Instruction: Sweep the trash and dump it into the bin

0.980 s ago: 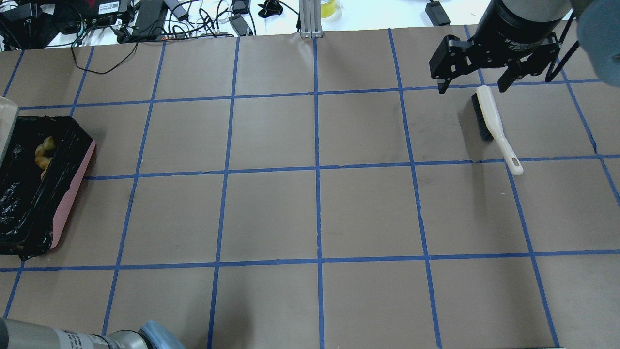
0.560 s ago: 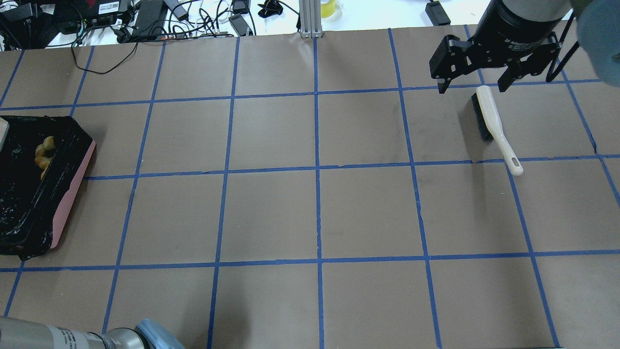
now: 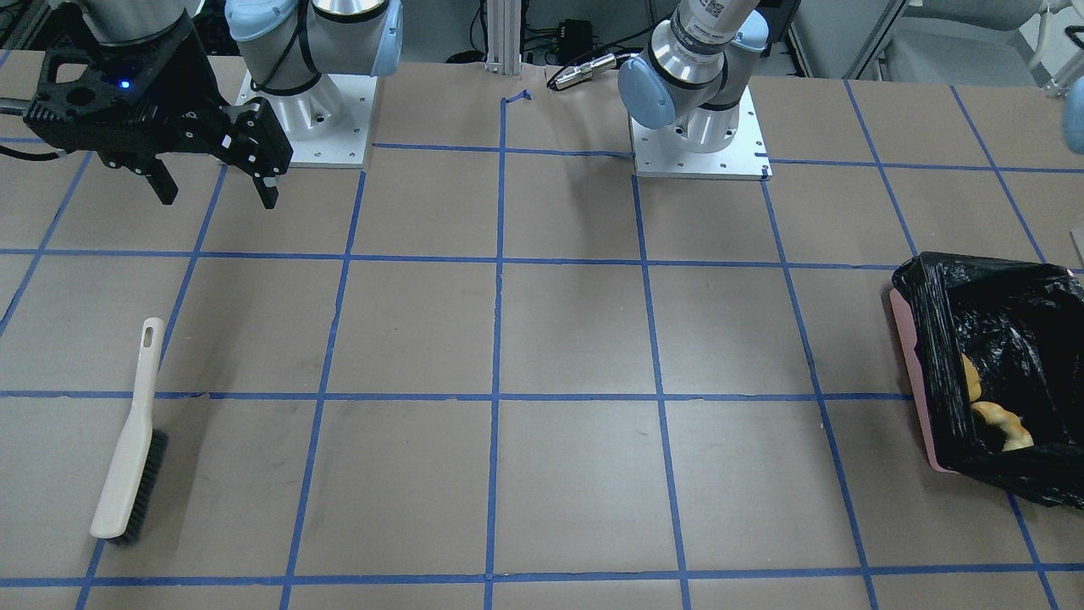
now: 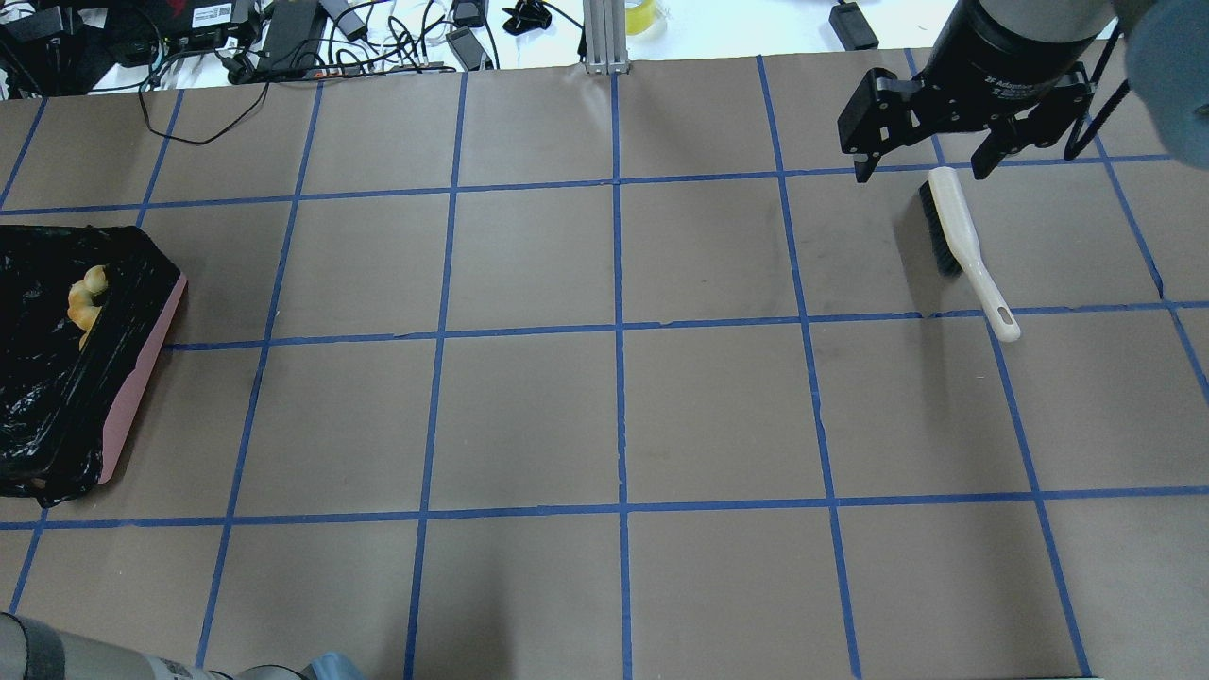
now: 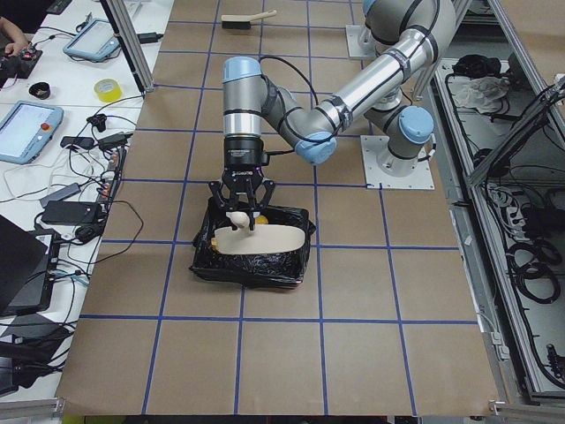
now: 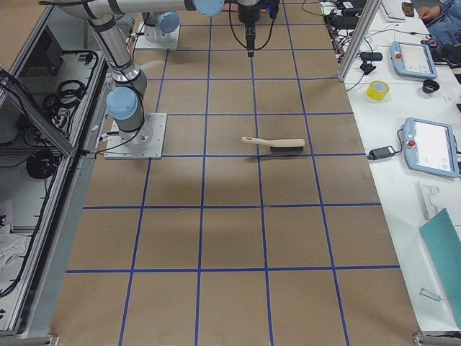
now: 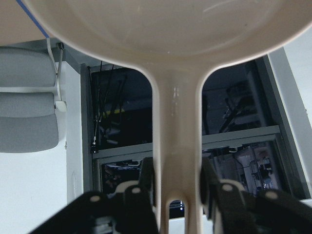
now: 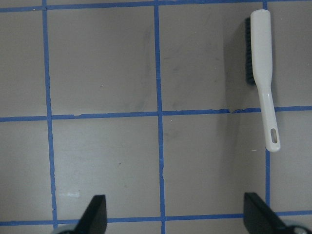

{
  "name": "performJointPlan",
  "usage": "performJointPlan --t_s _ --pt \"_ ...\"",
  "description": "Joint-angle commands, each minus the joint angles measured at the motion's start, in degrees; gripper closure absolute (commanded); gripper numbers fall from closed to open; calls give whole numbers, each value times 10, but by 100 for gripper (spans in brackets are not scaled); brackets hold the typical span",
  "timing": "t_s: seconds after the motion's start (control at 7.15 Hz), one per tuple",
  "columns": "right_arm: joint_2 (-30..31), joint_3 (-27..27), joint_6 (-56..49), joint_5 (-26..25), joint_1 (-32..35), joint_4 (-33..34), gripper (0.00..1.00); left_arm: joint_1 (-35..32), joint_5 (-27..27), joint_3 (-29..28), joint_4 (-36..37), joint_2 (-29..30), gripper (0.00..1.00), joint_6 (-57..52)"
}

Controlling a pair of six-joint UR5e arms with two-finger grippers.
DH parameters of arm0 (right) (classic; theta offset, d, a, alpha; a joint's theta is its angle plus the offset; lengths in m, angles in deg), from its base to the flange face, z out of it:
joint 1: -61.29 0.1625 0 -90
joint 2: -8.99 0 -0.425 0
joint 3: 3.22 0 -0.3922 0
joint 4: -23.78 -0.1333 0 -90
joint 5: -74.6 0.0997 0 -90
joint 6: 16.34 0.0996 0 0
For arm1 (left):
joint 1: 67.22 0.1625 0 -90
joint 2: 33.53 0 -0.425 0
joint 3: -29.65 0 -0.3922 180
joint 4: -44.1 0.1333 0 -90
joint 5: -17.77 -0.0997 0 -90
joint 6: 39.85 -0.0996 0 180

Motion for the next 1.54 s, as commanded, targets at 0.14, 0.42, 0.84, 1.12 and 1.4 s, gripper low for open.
performJointPlan --t_s 0.14,0.42,0.84,1.12,1.4 --pt "0 0 0 0 0 0 0 -32 -19 57 97 -12 100 5" --pt "0 0 0 0 0 0 0 -40 -47 70 58 -2 100 60" --pt "0 0 0 0 0 0 0 -58 -58 32 20 -6 100 62" --pt "0 0 0 0 0 0 0 -61 -64 -8 1 -32 100 51" --pt "0 0 0 0 0 0 0 -60 -63 -41 -54 -51 100 37"
